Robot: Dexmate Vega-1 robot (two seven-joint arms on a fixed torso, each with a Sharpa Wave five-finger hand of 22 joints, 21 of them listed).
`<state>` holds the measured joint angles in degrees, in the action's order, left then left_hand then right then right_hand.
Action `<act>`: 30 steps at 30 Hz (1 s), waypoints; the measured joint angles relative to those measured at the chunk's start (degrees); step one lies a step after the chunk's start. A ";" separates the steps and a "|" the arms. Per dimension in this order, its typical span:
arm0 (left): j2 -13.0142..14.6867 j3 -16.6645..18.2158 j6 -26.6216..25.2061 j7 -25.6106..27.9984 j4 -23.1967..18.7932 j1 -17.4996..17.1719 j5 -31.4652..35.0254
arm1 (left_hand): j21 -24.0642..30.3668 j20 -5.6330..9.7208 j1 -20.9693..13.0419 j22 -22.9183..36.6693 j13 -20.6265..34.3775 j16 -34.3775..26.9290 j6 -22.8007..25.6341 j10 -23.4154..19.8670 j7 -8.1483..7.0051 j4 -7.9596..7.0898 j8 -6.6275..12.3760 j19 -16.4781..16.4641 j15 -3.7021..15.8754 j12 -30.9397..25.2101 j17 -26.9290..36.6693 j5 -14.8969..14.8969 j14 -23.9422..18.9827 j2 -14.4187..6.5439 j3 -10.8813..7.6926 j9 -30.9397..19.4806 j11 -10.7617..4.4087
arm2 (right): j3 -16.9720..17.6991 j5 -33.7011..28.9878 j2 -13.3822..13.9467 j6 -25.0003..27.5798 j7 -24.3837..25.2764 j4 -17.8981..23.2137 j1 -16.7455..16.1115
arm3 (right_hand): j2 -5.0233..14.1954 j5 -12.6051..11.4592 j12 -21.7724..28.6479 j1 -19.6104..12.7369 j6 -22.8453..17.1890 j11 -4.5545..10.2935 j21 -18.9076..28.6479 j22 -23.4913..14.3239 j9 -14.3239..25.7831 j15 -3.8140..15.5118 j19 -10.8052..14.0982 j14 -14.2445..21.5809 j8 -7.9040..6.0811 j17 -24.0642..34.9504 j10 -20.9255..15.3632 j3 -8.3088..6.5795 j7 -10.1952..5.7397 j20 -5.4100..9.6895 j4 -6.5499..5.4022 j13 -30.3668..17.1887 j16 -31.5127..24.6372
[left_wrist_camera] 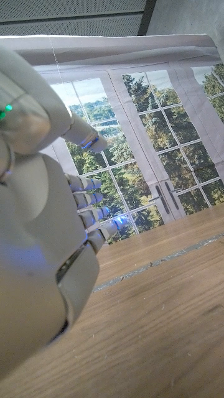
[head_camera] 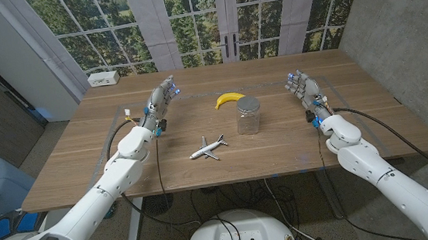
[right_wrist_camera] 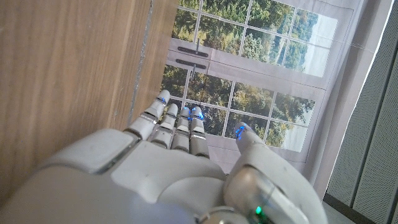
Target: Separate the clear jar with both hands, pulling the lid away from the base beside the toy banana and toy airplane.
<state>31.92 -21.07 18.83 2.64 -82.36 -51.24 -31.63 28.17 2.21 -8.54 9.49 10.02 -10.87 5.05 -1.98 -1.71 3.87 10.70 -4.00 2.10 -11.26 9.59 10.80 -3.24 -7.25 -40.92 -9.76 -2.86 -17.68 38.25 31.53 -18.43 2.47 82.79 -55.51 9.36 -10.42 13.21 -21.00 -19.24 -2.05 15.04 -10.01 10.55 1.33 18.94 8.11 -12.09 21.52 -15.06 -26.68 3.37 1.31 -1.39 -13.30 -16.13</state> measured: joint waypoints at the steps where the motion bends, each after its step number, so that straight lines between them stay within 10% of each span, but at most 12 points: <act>1: 0.16 -0.01 0.12 0.25 -0.30 -0.08 0.39 | -0.01 -0.07 -0.34 0.00 0.00 0.00 -0.02 -0.31 -0.02 0.44 0.00 -0.36 -0.08 0.00 0.00 -0.04 -0.31 -0.25 0.02 0.00 -0.08 | -0.01 -0.10 -0.05 0.00 0.20 0.01 -0.05 | -0.16 -0.34 0.00 -0.27 0.00 0.00 0.00 0.00 0.00 -0.23 0.20 0.23 0.00 -0.07 0.00 -0.11 0.00 -0.21 0.53 0.00 0.00; 8: 1.21 -0.25 0.79 1.39 -1.89 -0.42 3.07 | -0.65 -0.02 -1.55 -0.01 0.00 0.00 0.87 -1.73 -0.29 3.06 0.00 -1.80 -0.14 0.00 0.00 -0.44 -2.21 0.40 0.78 -0.27 -0.11 | -0.09 -0.73 -0.23 -0.01 1.41 0.50 -0.37 | 0.50 -0.43 0.00 -2.06 -0.31 -0.31 0.00 0.00 0.00 -0.62 0.60 0.62 0.24 -0.55 -0.30 -0.74 0.31 -0.60 2.68 0.27 0.25; 30: 5.36 -1.58 0.68 1.29 -6.15 -0.77 10.57 | -1.70 -0.92 -2.86 -0.02 -0.01 0.00 1.20 -2.10 -0.64 5.99 0.00 -3.67 -0.05 0.00 0.01 -0.84 -3.34 2.80 1.45 -0.26 -0.51 | 0.70 -2.35 0.43 -0.32 5.26 4.63 -4.04 | -0.22 -0.88 0.00 -2.77 -0.94 -0.71 -0.22 -0.18 -0.01 -1.24 1.01 1.22 0.24 -0.54 -1.33 -0.85 0.33 -1.01 4.21 0.13 0.23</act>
<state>37.28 -22.65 19.52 3.93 -88.51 -52.02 -21.06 26.47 1.29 -11.40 9.47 10.01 -10.87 6.26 -4.09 -2.35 9.86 10.69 -7.67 2.05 -11.26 9.61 9.95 -6.57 -4.44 -39.47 -10.01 -3.37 -16.98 35.90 31.96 -18.74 7.74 87.41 -59.55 9.14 -11.30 13.21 -23.77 -20.18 -2.76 14.82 -10.19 10.54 0.10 19.95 9.33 -11.85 20.98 -16.39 -27.53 3.69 0.30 2.82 -13.17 -15.90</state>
